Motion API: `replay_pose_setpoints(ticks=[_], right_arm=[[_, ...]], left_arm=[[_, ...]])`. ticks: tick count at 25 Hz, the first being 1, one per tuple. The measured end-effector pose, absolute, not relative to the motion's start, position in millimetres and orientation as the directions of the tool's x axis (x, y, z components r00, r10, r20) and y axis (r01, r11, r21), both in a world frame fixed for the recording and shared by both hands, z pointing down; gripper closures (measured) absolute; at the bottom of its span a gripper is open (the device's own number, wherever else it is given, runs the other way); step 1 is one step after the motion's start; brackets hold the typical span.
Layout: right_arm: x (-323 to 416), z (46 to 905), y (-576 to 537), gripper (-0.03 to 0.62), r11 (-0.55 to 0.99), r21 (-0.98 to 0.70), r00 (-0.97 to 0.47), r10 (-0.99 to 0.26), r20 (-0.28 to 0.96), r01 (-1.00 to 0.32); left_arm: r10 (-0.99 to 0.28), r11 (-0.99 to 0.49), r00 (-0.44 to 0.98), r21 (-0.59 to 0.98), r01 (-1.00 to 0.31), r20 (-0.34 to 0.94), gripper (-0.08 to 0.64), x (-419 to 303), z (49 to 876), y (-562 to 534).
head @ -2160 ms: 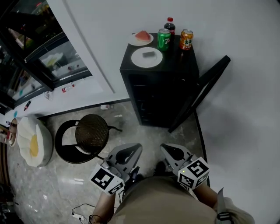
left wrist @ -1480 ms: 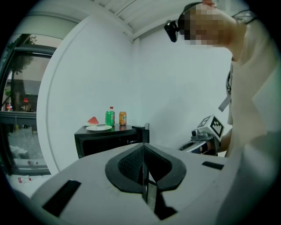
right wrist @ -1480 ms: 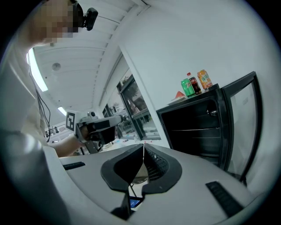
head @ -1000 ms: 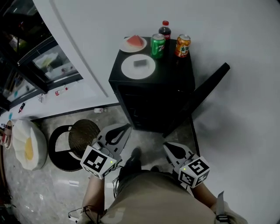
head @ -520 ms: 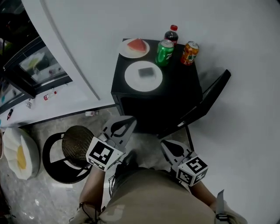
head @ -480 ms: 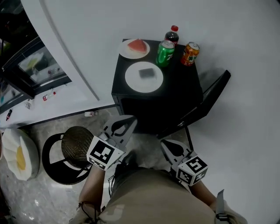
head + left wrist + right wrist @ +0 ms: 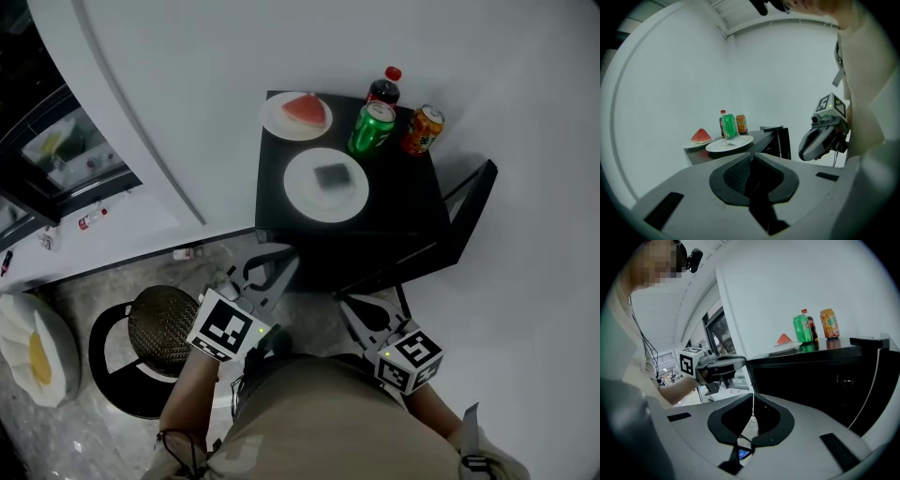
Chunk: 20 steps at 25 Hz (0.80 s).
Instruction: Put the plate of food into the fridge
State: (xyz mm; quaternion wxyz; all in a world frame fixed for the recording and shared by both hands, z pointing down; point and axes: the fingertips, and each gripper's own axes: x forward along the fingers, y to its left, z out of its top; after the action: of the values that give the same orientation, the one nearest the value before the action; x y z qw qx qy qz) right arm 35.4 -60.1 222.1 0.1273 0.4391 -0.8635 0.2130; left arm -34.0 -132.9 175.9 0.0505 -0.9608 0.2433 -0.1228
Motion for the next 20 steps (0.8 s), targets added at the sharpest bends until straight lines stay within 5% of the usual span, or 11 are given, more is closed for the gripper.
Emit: replay_pose_setpoints(ticks=[11, 14, 20], right_arm=[[31.4, 230.5, -80.2, 0.571, 0.511, -0.257, -0.571, -0.707, 0.417, -0.82], [38.0, 231.3, -86.4, 0.571, 0.523, -0.265, -0.585, -0.697, 0.414, -0.81], [46.4, 232.0, -98.9, 0.571, 0.577, -0.278, -0.639, -0.651, 0.41, -0.768]], left_arm=[[-0.442, -0.885, 0.864, -0.279, -0.374, 0.243, 0.546, -26.7, 173.0, -146.8], [-0.423, -0.893, 0.862, -0.288, -0.345, 0.28, 0.373, -17.1, 172.5, -147.8], [-0.522, -0.807, 0.755, -0.515, -0.288, 0.396, 0.291, -1.5, 188.3, -161.8]])
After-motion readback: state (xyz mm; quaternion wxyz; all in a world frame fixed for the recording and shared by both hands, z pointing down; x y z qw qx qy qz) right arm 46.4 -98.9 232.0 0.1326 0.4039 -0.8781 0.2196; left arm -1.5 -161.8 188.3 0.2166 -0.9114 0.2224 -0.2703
